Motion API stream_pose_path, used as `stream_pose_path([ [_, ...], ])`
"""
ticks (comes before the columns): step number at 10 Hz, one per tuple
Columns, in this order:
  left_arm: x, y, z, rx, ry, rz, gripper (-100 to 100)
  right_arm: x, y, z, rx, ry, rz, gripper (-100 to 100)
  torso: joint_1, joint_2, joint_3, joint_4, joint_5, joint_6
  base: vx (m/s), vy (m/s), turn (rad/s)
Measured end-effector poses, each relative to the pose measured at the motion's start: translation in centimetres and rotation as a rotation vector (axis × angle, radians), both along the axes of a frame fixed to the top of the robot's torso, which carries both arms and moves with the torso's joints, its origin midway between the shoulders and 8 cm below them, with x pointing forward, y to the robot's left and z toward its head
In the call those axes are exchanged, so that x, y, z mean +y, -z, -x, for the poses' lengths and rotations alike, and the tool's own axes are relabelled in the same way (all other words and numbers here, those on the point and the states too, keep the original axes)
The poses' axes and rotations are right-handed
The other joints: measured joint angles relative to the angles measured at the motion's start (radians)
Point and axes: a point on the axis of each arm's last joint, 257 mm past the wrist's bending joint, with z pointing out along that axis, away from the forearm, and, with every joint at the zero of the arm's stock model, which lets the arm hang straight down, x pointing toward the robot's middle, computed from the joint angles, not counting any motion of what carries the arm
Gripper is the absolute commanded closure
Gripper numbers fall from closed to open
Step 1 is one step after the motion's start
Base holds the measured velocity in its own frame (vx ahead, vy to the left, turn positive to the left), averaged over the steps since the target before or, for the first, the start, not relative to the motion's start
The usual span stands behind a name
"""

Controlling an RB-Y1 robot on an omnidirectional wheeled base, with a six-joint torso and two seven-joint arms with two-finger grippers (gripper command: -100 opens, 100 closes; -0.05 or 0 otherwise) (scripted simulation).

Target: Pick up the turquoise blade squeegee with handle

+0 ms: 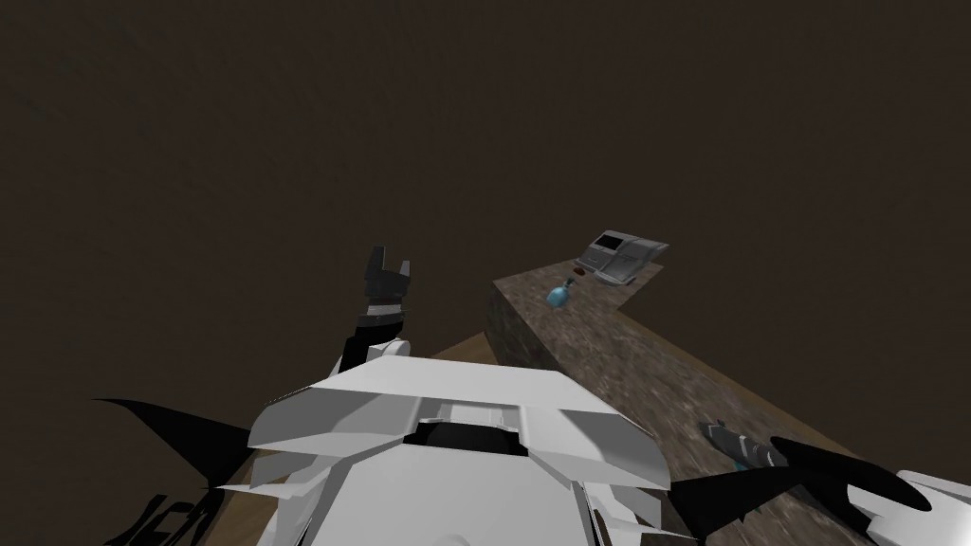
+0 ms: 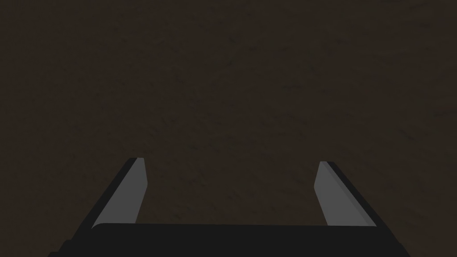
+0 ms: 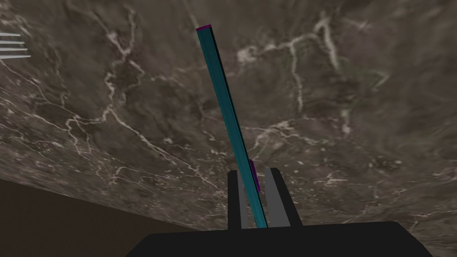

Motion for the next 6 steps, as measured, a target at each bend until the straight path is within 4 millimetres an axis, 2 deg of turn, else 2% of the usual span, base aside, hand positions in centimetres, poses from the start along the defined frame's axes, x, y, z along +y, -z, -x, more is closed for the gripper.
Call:
stream_pose_path([
  [1, 0.0, 0.0, 0.0, 0.000, 0.000, 0.000, 0, 0.3, 0.1, 0.0, -0.009, -0.006, -0.011, 100, -0.002, 0.003, 0.002, 0.001, 0.000, 0.000, 0.140, 0.008, -0.127],
  [2, 0.0, 0.0, 0.0, 0.000, 0.000, 0.000, 0, 1.2, -0.2, 1.2, 0.018, -0.012, -0.030, 100, 0.000, -0.001, 0.000, 0.000, 0.000, 0.003, 0.139, 0.041, -0.181],
  [5, 0.0, 0.0, 0.0, 0.000, 0.000, 0.000, 0, 1.8, -0.5, 0.0, -0.021, -0.045, -0.065, 100, -0.001, 0.003, 0.002, 0.002, -0.001, 0.000, 0.027, 0.016, 0.034],
  [6, 0.0, 0.0, 0.0, 0.000, 0.000, 0.000, 0, 2.0, -0.4, 0.8, -0.017, -0.035, -0.079, 100, -0.003, 0.006, 0.004, 0.002, -0.001, 0.003, 0.000, 0.000, 0.000],
])
